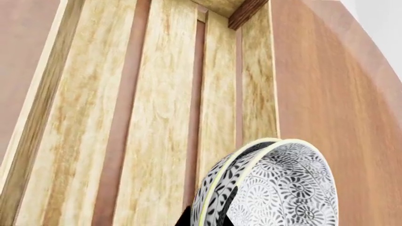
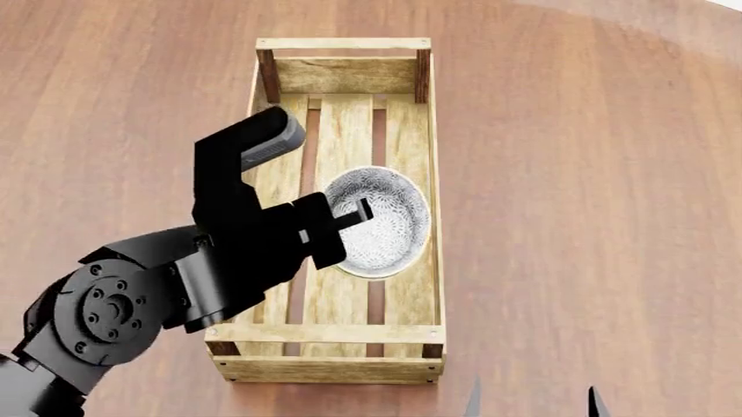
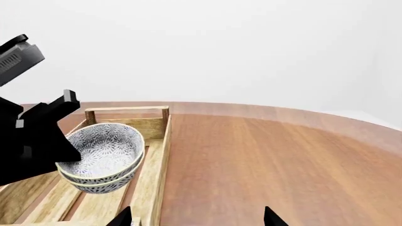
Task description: Stack the right bowl on the left bowl and place them in the tray.
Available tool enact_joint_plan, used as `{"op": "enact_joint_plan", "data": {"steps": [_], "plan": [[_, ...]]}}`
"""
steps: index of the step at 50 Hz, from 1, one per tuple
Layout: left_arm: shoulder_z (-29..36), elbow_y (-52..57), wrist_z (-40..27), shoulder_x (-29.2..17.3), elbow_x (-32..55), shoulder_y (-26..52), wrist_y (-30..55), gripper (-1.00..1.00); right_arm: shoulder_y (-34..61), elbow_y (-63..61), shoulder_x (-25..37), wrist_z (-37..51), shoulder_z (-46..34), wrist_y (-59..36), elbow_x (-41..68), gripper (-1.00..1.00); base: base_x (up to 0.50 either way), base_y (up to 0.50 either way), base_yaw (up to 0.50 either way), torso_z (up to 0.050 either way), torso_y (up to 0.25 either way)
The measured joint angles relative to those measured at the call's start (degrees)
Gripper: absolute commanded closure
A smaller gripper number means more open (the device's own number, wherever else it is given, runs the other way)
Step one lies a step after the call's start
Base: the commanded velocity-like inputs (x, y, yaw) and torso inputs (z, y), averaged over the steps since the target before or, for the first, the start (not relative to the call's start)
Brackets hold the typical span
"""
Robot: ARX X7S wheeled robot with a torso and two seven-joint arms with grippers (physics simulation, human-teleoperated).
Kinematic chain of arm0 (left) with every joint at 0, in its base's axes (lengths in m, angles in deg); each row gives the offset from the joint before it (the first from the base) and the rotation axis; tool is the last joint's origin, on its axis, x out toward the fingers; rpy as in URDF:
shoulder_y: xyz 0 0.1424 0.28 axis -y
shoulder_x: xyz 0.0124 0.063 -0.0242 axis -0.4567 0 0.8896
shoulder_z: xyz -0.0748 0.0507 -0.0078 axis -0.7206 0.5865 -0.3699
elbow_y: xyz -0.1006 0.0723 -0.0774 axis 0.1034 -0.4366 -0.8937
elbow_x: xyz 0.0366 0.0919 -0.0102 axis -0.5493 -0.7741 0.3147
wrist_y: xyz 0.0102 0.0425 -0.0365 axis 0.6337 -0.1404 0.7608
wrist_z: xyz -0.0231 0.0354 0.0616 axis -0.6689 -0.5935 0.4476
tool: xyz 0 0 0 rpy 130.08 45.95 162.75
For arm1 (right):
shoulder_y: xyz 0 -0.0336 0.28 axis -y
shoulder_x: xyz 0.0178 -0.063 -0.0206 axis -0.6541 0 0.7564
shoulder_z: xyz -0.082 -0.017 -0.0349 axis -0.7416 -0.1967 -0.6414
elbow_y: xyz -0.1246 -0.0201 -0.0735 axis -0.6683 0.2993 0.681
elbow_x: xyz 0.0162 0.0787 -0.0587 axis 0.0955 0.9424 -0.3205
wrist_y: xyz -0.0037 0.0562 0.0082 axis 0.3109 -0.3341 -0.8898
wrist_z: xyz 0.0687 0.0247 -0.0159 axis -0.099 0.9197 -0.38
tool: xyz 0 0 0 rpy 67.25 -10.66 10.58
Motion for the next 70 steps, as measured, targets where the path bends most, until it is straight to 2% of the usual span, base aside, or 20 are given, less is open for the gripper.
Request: {"op": "enact_joint_plan", "data": {"steps": [15,32,39,46,54,55,70], "plan": [[9.2,-4.6,1.9,0.3,5.2,1.7,-3.7,1.0,-0.1,0.4,0.0,0.0,0.0,0.4,0.1,-1.0,0.0,0.0,0.0,0.0,0.001],[35.8,-10.5,6.7,0.4,28.1,5.3,-13.5,1.0,0.2,1.7,-0.2,-0.2,-0.1,0.7,0.4,-1.0,0.0,0.0,0.0,0.001,0.001],[44.4,-11.2,8.2,0.5,35.4,6.3,-16.4,1.0,0.5,2.4,-0.3,-0.3,-0.1,0.9,0.6,-1.0,0.0,0.0,0.0,0.0,0.001],[49.6,-11.6,9.4,0.5,39.2,7.0,-18.2,1.0,0.7,3.2,-0.5,-0.4,-0.1,1.1,0.7,-1.0,0.0,0.0,0.0,0.0,0.0],[52.7,-12.1,10.9,0.5,40.6,7.5,-19.1,1.0,0.9,3.7,-0.6,-0.4,-0.1,1.2,0.8,-1.0,0.0,0.0,0.0,0.001,0.001],[52.9,-12.2,11.1,0.5,40.6,7.5,-19.2,-1.0,0.9,3.8,-0.6,-0.3,-0.1,1.2,0.8,-1.0,0.0,0.0,0.0,0.0,0.0],[53.4,-12.3,13.3,0.6,36.2,9.3,-20.9,-1.0,1.2,4.2,-0.6,-0.3,-0.1,1.1,0.8,-1.0,0.0,0.0,0.0,0.0,0.0]]}}
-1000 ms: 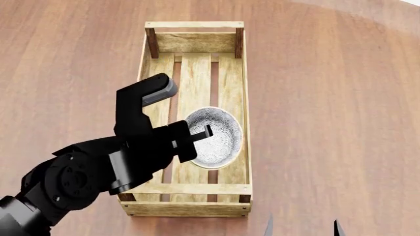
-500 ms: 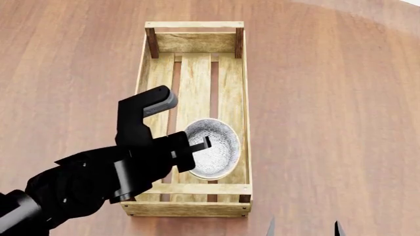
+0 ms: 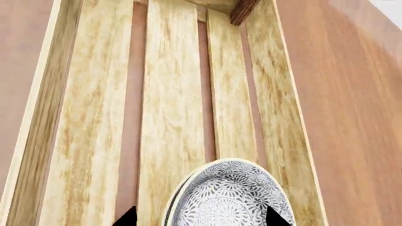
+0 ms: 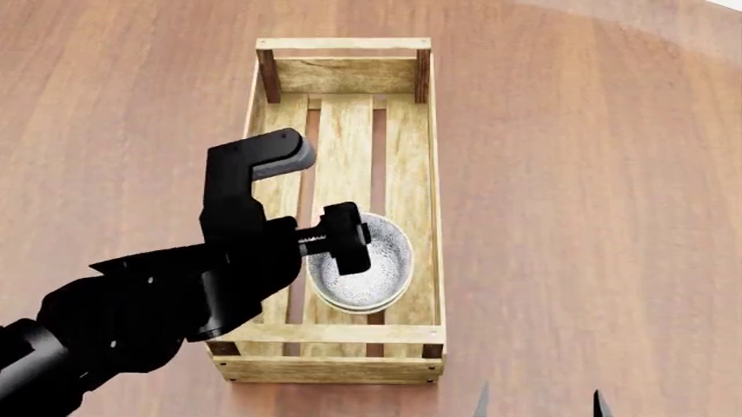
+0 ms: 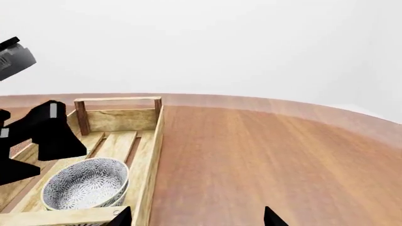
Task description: Stack the right bowl on the left bowl and place them in the tray.
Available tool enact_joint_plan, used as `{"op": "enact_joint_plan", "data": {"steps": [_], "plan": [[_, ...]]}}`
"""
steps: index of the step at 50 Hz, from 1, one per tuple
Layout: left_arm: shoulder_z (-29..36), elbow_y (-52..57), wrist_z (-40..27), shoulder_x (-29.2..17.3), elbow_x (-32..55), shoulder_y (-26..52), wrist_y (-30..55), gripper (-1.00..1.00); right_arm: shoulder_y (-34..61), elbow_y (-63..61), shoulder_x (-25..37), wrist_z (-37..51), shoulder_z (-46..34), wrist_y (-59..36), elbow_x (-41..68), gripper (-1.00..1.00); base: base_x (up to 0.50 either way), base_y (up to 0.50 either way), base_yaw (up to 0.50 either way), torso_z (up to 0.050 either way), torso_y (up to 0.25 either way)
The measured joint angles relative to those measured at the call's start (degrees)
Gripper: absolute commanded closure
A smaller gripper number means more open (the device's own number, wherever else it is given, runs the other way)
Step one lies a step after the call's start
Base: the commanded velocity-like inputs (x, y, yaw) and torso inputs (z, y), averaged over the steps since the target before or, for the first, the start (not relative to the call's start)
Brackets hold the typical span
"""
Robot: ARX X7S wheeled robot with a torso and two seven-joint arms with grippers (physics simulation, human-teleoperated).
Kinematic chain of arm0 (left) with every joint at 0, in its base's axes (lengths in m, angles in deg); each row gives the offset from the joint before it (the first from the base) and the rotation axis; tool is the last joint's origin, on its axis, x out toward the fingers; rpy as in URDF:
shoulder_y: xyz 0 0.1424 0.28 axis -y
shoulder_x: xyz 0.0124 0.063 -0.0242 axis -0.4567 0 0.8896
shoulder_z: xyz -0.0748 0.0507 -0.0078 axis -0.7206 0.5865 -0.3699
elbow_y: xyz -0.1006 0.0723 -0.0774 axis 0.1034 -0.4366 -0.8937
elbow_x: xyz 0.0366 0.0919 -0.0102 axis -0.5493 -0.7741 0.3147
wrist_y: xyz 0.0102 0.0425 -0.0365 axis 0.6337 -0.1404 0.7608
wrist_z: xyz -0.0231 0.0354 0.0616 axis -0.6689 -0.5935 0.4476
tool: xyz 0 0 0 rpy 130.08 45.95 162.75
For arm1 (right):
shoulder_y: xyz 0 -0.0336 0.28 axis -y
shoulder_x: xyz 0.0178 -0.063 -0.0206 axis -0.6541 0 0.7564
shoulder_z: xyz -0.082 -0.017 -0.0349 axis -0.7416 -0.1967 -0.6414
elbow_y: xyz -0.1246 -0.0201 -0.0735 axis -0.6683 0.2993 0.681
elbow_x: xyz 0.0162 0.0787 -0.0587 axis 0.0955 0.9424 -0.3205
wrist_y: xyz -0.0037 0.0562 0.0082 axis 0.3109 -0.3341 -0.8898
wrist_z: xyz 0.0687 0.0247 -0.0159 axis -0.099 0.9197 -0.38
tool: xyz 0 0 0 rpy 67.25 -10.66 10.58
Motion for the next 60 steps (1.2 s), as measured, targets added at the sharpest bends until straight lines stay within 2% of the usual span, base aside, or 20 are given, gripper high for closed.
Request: {"op": "enact_joint_plan", "data": {"steps": [18,26,35,42,51,60], "plan": [[-0.6,2.9,-0.8,-0.2,-9.1,3.2,-3.7,-1.0,-0.1,-1.0,0.2,0.4,-0.4,-0.7,-0.6,-1.0,0.0,0.0,0.0,0.0,0.0],[-1.2,15.6,-7.1,-5.7,-12.3,4.8,-6.8,-1.0,-1.4,-3.9,0.7,1.3,-0.8,-1.5,-1.6,-1.0,0.0,0.0,0.0,0.0,0.0],[-2.2,37.3,-16.8,-15.4,-16.6,7.0,-10.7,-1.0,-3.7,-8.0,1.5,2.5,-1.5,-2.0,-3.6,-1.0,0.0,0.0,0.0,0.0,0.0],[-2.6,55.0,-24.1,-24.6,-22.5,8.0,-13.9,-1.0,-5.1,-9.9,1.8,2.8,-2.1,-1.9,-4.6,-1.0,0.0,0.0,0.0,0.0,0.0],[-2.5,75.8,-31.7,-38.2,-33.2,6.6,-18.7,-1.0,-5.9,-11.3,2.1,2.8,-2.6,-1.7,-5.0,-1.0,0.0,0.0,0.0,0.0,0.0],[-1.8,88.3,-36.5,-53.4,-46.2,1.2,-25.8,-1.0,-5.8,-11.2,2.1,2.6,-2.8,-1.6,-4.6,-1.0,0.0,0.0,0.0,0.0,0.0]]}}
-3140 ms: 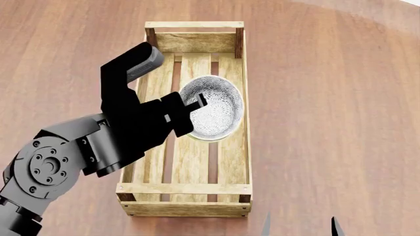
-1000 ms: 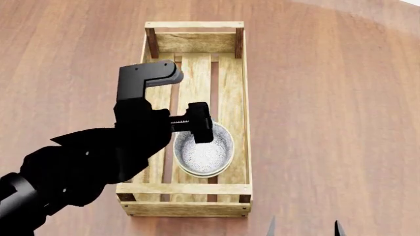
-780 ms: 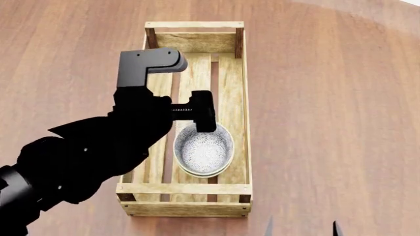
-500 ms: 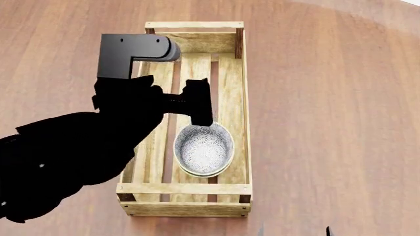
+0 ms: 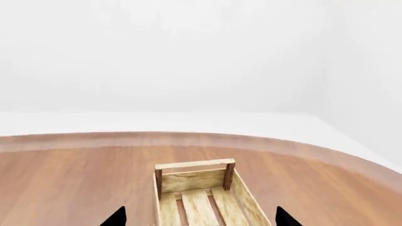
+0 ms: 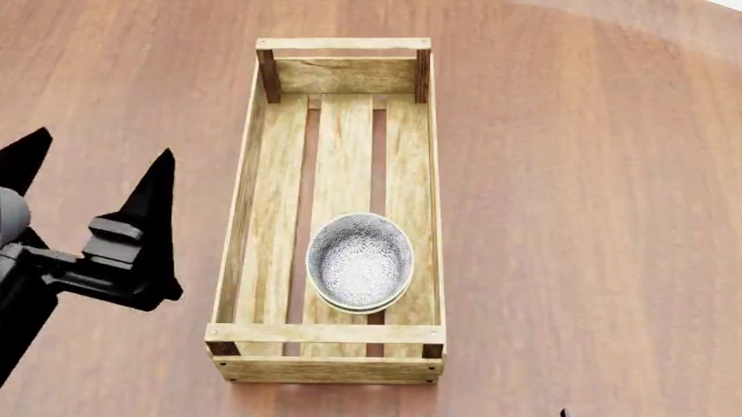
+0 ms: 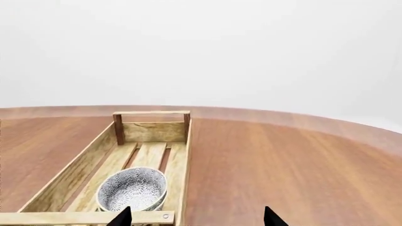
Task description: Stack the right bowl on the left bowl and place them in the tray.
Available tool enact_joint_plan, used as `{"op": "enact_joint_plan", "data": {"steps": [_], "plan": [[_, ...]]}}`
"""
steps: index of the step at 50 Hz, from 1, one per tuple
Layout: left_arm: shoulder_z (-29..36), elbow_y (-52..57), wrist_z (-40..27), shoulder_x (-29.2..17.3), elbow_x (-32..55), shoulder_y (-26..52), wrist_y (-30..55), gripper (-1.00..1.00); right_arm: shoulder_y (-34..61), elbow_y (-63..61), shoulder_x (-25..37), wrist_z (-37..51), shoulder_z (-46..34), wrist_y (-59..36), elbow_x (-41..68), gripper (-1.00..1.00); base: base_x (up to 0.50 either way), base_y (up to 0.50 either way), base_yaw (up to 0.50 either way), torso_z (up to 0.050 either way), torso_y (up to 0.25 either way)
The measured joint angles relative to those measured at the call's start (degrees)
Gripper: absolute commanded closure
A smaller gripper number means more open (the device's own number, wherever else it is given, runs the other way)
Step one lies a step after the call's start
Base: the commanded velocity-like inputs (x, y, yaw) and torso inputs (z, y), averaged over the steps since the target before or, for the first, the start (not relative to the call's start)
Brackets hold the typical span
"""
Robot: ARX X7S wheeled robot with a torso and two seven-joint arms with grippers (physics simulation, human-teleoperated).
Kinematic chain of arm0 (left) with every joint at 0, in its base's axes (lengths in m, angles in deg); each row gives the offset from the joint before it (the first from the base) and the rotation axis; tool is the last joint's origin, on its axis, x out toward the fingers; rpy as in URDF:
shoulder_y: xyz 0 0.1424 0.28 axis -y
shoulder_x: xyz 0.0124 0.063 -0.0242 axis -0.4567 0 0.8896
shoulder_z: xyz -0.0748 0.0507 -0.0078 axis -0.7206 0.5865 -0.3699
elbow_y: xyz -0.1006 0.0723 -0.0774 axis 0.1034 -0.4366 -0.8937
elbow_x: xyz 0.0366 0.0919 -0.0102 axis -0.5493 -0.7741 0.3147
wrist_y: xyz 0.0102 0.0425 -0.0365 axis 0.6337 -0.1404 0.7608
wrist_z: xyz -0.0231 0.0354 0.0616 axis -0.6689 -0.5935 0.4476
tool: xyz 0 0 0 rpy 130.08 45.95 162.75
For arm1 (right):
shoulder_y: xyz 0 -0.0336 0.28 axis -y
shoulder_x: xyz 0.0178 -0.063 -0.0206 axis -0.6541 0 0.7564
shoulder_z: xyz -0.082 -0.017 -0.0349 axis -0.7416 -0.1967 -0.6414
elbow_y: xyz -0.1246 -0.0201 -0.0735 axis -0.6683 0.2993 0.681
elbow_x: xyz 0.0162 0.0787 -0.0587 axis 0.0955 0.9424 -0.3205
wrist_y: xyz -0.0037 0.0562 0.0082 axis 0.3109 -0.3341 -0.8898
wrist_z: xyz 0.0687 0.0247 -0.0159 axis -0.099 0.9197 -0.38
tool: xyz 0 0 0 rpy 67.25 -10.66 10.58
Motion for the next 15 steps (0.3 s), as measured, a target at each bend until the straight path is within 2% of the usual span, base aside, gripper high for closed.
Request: {"op": "enact_joint_plan", "data": {"steps": [8,15], "plan": [[1.4,6.3,-4.3,-11.2,-11.8,-6.1,-6.3,-1.0,0.5,0.6,-0.3,-0.3,-0.4,-0.2,0.3,-1.0,0.0,0.0,0.0,0.0,0.0],[3.6,7.6,-12.1,-16.9,-24.2,-13.1,-10.4,-1.0,0.8,1.1,-0.5,-0.5,-0.6,-0.2,0.5,-1.0,0.0,0.0,0.0,0.0,0.0]]}}
